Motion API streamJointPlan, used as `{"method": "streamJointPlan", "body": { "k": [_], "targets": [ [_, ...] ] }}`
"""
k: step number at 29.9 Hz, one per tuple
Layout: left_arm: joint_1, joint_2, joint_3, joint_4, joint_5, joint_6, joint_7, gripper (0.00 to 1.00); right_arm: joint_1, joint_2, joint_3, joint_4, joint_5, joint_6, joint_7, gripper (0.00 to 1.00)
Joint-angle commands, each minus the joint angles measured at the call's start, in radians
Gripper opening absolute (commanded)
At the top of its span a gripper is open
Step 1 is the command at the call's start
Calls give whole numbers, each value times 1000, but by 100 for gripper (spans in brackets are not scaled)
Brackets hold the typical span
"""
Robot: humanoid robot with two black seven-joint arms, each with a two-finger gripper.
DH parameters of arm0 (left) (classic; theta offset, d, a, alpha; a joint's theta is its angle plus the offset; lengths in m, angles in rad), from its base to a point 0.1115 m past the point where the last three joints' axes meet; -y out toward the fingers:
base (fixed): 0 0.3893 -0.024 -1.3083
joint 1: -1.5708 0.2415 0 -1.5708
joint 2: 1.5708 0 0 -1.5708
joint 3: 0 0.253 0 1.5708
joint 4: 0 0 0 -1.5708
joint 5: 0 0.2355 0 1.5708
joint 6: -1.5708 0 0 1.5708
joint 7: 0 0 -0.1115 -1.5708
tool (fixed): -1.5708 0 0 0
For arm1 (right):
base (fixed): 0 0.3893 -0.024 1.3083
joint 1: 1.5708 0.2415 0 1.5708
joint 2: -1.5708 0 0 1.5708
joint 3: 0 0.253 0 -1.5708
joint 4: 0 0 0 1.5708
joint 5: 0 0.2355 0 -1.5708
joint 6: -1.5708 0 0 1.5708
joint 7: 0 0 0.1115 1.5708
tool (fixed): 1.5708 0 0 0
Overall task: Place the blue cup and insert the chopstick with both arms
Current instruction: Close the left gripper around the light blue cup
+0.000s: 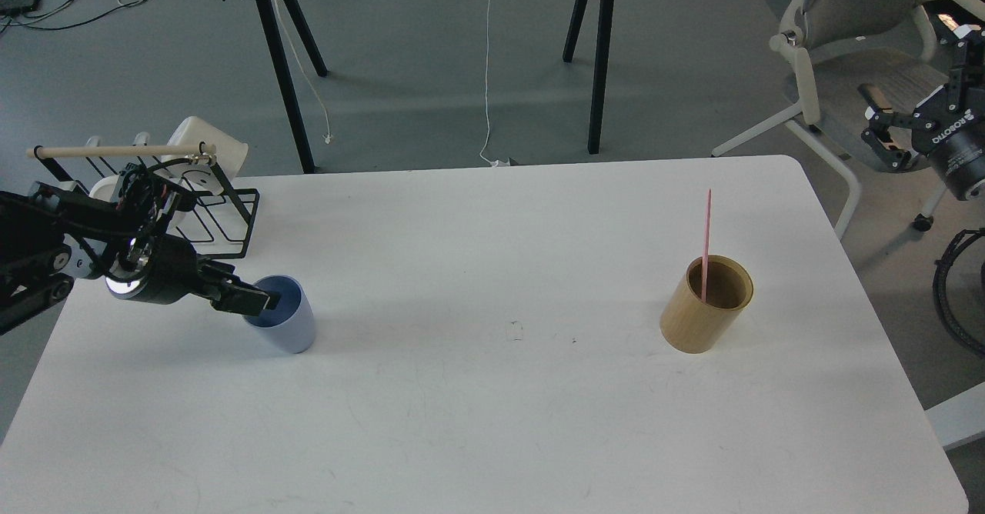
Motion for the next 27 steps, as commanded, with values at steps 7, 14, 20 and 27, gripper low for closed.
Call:
{"method": "streamJointPlan", "body": {
  "k": [7, 14, 20, 27],
  "targets": [
    [18, -6, 2, 15, -35, 0, 0, 51, -12, -1, 0, 0, 0, 0, 0, 97],
    [32, -6, 3, 17, -35, 67, 0, 0, -23, -1, 0, 0, 0, 0, 0, 97],
    [32, 2, -6, 15, -55, 72, 0, 0, -25, -1, 0, 0, 0, 0, 0, 97],
    [23, 9, -106, -55, -91, 61, 0, 0, -26, -15, 5, 0, 0, 0, 0, 97]
  ]
}}
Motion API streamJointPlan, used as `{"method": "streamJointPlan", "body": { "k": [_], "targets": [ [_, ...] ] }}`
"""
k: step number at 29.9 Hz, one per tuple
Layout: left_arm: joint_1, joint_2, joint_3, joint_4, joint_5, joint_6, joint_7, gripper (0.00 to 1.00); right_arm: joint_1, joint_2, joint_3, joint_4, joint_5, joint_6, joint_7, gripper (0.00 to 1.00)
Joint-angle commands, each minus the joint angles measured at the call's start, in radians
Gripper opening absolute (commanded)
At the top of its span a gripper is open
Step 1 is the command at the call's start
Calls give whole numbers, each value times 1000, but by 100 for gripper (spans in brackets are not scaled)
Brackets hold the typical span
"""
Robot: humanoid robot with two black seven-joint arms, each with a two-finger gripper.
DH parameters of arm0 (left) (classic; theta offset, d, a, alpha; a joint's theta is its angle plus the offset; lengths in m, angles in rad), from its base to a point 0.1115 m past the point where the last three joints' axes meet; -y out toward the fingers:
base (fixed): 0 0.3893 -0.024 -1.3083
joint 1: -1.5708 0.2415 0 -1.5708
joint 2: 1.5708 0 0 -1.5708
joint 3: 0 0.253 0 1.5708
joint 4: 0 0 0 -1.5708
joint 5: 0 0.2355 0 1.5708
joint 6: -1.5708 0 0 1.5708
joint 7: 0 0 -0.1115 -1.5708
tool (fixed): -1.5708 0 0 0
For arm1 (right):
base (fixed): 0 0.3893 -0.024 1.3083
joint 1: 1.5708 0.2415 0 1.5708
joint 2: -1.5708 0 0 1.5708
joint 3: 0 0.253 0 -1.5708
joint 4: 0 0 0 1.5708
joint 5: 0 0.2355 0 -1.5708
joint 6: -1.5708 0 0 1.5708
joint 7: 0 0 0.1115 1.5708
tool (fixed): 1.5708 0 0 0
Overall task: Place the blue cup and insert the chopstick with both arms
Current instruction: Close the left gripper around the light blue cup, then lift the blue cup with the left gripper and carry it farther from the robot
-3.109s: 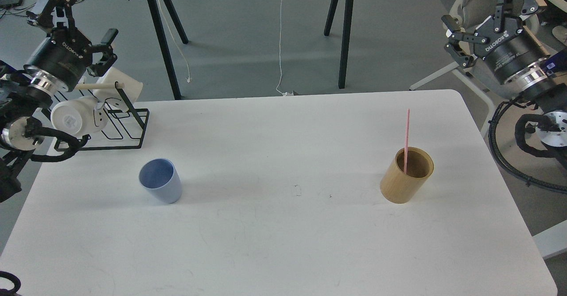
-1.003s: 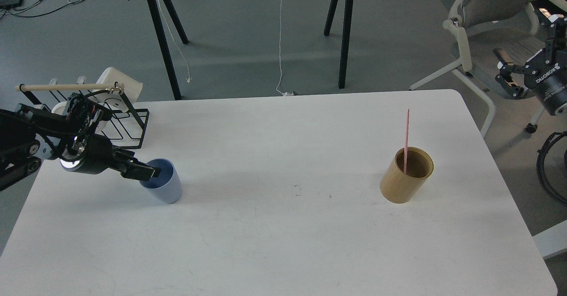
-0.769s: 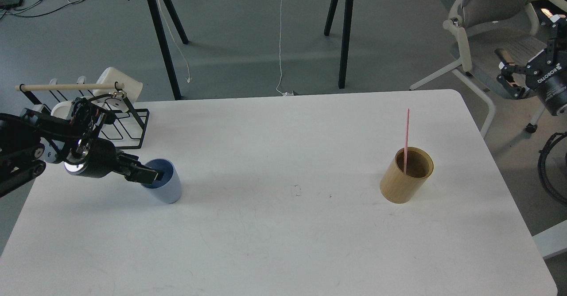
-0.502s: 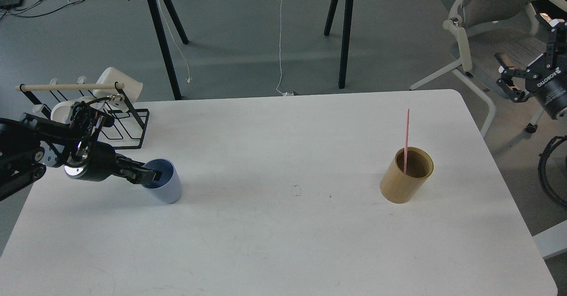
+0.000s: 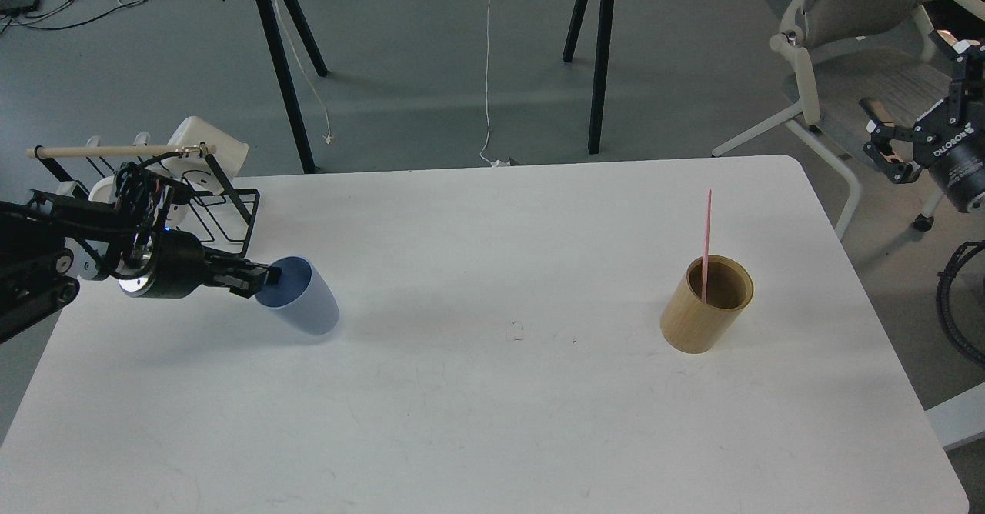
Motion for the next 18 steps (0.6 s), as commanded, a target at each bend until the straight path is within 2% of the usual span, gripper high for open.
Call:
{"method": "streamJointPlan", "body": {
  "k": [1, 5, 8, 13, 18],
  "targets": [
    [-7, 5, -79, -79, -12, -18, 0, 0, 0, -13, 6, -2, 0, 0, 0, 97],
    [-30, -13, -169, -154, -55, -72, 0, 0, 0, -36, 42, -25, 0, 0, 0, 97],
    [-85, -108, -163, -139, -77, -72, 0, 0, 0, -42, 72, -66, 0, 0, 0, 97],
    [-125, -272, -148, 2, -63, -72, 0, 0, 0, -80, 72, -107, 0, 0, 0, 97],
    [-184, -473, 17, 160, 13, -72, 0, 0, -11, -99, 71, -160, 0, 0, 0, 97]
  ]
}}
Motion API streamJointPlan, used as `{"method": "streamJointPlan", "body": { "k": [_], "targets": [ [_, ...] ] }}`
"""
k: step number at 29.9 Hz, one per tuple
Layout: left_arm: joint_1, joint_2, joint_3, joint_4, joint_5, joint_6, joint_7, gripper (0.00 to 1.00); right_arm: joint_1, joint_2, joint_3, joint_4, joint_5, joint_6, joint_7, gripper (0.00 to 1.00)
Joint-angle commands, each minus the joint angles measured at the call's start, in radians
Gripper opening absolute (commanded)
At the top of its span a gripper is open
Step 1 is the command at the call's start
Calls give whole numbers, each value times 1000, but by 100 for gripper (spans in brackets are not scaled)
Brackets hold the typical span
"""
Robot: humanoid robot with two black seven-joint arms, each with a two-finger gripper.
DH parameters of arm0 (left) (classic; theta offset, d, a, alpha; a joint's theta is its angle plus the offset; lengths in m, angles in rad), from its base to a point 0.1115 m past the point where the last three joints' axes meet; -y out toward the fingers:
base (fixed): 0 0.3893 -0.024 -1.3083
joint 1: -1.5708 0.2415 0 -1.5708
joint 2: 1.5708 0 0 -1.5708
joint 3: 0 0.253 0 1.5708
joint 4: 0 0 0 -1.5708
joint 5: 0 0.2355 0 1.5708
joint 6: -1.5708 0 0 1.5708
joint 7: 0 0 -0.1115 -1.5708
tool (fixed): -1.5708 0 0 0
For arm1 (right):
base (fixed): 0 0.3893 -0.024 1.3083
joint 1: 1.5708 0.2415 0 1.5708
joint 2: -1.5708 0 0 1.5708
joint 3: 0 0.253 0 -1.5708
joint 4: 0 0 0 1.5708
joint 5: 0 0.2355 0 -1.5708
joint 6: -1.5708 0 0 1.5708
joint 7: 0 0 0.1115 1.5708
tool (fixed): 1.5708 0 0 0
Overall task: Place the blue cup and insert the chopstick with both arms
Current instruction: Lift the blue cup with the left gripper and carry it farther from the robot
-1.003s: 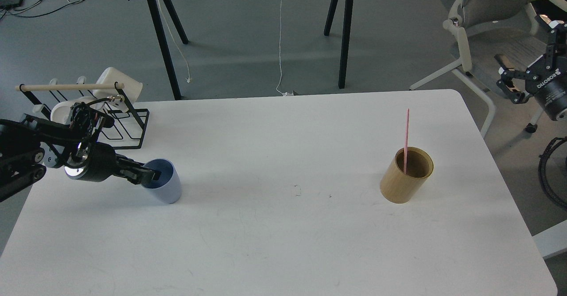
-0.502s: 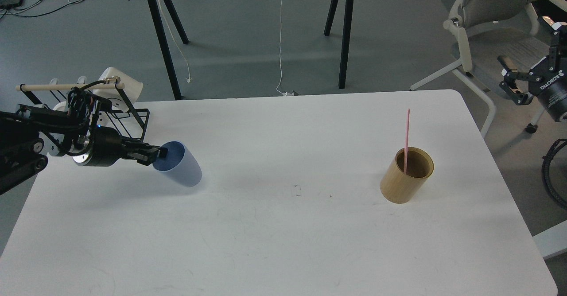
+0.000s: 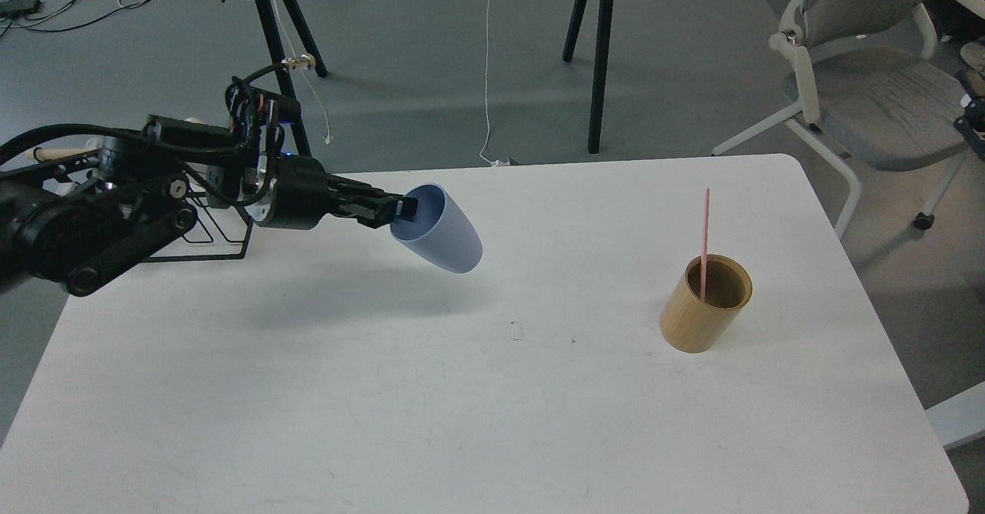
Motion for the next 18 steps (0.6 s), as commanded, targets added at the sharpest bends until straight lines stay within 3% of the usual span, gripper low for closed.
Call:
{"method": "streamJointPlan", "body": {
  "k": [1, 18],
  "targets": [
    [-35, -128, 112, 98, 59, 0, 0, 0, -18, -8, -2, -36, 0, 0, 0, 97],
    [-92, -346, 196, 249, 200, 0, 0, 0, -61, -10, -4, -41, 0, 0, 0, 97]
  ]
}}
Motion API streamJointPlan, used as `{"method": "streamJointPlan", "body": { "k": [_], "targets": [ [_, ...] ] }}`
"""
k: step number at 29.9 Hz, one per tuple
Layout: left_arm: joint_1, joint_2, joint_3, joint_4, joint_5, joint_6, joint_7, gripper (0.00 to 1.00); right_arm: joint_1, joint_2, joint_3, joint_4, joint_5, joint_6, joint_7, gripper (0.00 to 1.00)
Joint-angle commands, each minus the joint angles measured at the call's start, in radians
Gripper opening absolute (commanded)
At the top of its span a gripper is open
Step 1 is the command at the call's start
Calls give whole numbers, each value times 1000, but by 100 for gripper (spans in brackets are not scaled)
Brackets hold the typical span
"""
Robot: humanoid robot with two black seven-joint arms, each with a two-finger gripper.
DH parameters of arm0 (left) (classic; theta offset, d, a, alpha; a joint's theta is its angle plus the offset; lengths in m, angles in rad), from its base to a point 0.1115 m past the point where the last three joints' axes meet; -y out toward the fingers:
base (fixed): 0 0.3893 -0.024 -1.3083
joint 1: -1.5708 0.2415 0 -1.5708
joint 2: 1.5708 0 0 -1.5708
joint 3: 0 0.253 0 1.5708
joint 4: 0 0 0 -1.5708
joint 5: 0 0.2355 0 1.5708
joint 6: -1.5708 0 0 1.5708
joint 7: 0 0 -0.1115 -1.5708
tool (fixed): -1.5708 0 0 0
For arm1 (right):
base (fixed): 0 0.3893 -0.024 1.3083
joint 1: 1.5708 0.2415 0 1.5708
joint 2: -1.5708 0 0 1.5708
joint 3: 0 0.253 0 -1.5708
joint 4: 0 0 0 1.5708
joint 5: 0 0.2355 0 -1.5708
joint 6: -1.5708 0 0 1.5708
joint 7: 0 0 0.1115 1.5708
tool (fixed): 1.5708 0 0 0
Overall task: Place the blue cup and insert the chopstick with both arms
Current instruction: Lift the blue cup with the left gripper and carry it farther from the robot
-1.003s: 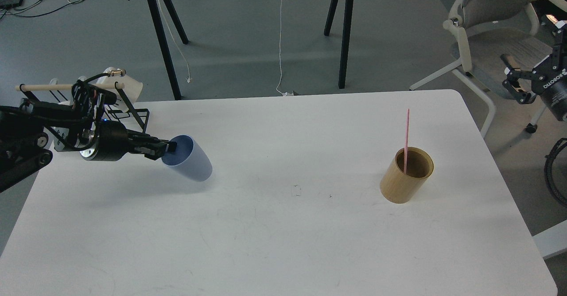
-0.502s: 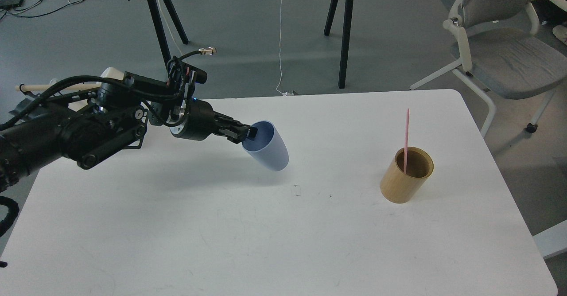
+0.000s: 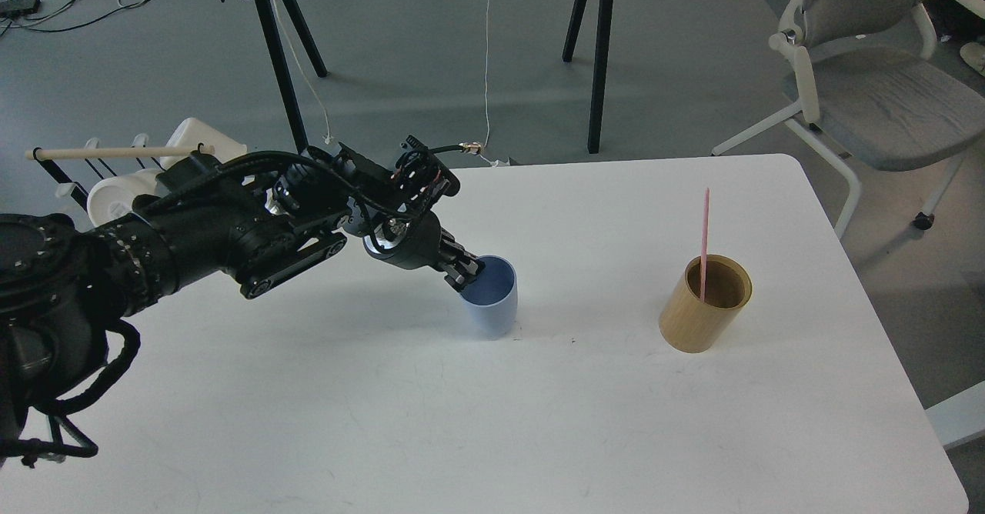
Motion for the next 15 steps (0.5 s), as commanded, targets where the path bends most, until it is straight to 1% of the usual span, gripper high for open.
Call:
{"method": "streamJointPlan", "body": {
  "k": [1, 5, 7, 14, 15],
  "targets": [
    [-5, -34, 0, 30, 6, 0, 0, 0, 0, 0, 0, 0, 0, 0, 0, 97],
    [-5, -37, -7, 36, 5, 0, 0, 1, 0, 1, -2, 0, 0, 0, 0, 97],
    [-5, -31, -11, 36, 0, 0, 0, 6, 0, 1, -2, 0, 0, 0, 0, 97],
    [-5, 0, -18, 14, -9, 0, 0, 17, 0, 3, -2, 5, 0, 0, 0, 97],
    [-3, 3, -18, 14, -9, 0, 0, 17, -2, 3, -2, 5, 0, 0, 0, 97]
  ]
}}
